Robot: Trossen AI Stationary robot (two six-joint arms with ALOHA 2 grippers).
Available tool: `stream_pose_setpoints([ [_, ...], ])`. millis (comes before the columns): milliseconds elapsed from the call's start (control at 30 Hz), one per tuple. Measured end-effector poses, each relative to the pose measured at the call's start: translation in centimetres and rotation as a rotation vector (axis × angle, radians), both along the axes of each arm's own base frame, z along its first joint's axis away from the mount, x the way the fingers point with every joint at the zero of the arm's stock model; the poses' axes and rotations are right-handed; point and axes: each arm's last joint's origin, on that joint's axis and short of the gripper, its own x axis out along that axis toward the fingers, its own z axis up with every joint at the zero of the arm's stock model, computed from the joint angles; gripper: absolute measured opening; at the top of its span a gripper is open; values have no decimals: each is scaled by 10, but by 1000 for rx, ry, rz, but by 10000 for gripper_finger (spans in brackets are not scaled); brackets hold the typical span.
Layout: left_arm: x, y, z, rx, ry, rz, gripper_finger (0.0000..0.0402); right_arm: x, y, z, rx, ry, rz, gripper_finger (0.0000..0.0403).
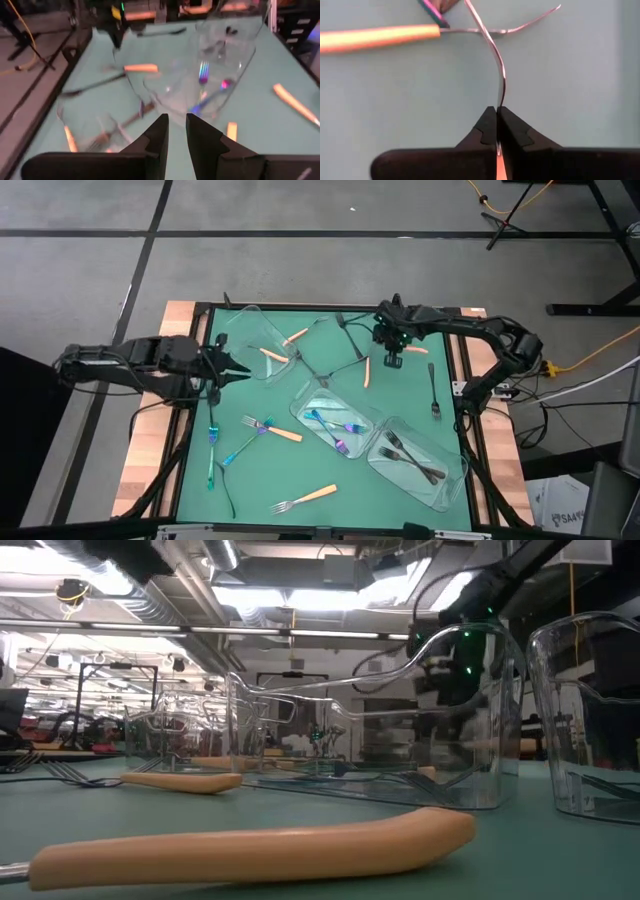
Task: Sort silverware by color (type)
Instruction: Put the yellow fork into the top transparent bin
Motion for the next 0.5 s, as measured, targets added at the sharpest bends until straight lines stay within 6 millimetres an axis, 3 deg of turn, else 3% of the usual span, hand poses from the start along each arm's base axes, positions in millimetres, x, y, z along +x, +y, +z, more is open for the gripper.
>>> stream_pose_setpoints([
  [233,-7,0,-34,-28,11,24,61,24,-1,60,-25,-83,-70,0],
  [500,-4,0,-56,-28,24,23,61,62,8,139,-137,-433,-80,0],
])
